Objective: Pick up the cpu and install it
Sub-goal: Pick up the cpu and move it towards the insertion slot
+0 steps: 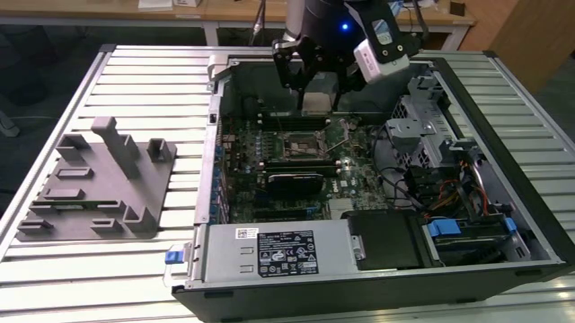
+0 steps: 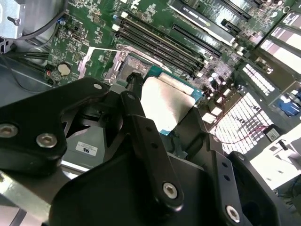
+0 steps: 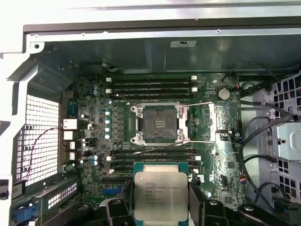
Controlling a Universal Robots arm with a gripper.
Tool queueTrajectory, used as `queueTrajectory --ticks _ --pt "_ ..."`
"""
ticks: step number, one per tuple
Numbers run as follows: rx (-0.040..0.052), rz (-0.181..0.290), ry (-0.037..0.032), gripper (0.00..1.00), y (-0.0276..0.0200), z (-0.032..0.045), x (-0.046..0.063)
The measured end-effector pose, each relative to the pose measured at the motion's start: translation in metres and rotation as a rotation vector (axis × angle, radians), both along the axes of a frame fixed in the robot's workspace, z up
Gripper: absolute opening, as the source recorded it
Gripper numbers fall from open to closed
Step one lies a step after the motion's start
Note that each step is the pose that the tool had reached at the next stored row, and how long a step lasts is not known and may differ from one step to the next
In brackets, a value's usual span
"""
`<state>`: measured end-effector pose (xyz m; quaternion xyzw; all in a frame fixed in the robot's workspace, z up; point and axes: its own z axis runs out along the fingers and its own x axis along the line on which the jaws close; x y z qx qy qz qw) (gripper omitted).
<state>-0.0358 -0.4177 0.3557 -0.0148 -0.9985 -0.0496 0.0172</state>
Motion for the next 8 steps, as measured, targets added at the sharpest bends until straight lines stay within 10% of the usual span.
queueTrajectory --ticks 8 --pt "0.0 0.0 0.0056 0.55 0.0046 -0.0092 0.0074"
